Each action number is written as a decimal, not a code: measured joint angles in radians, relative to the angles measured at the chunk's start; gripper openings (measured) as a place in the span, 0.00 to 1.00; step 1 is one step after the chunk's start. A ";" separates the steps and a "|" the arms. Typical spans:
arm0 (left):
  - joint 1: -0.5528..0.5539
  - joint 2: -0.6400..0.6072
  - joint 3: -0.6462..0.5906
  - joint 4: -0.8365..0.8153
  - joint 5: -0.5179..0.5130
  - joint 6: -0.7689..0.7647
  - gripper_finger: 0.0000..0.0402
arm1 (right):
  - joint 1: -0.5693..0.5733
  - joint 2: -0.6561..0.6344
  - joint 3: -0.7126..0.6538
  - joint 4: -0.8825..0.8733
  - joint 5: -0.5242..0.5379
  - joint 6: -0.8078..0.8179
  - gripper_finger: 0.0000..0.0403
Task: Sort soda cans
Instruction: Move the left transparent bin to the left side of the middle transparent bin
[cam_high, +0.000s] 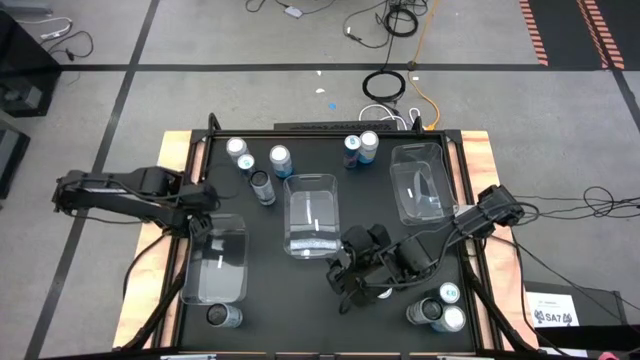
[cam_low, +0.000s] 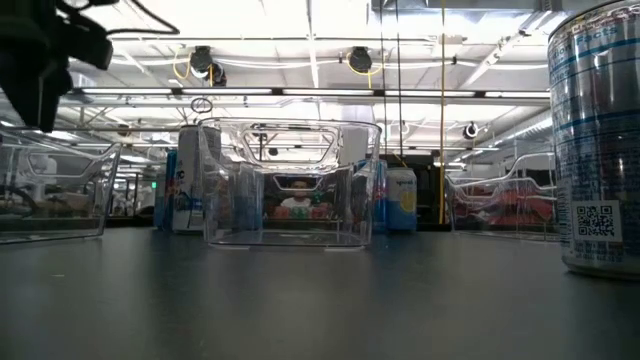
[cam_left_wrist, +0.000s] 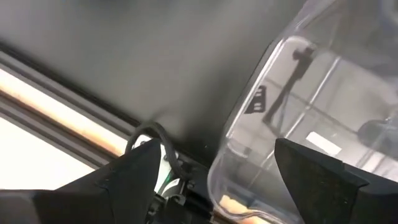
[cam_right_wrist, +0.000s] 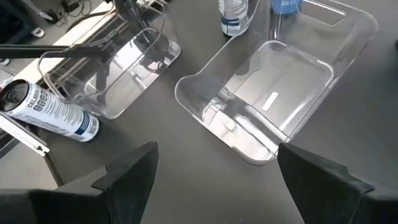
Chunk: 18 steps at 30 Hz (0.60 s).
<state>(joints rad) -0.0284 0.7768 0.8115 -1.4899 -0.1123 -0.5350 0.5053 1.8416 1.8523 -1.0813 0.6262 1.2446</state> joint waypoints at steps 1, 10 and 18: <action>0.000 0.000 -0.015 0.008 0.000 0.001 0.81 | 0.000 0.000 0.000 0.000 0.000 0.000 0.80; 0.000 0.004 -0.033 0.079 0.000 0.107 0.75 | 0.001 0.000 0.000 -0.016 0.000 -0.003 0.80; 0.000 0.043 -0.033 0.158 0.007 0.351 0.63 | 0.000 0.000 0.000 -0.031 0.000 -0.026 0.80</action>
<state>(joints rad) -0.0284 0.8197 0.7780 -1.3315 -0.1052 -0.1841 0.5056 1.8420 1.8519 -1.1126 0.6266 1.2186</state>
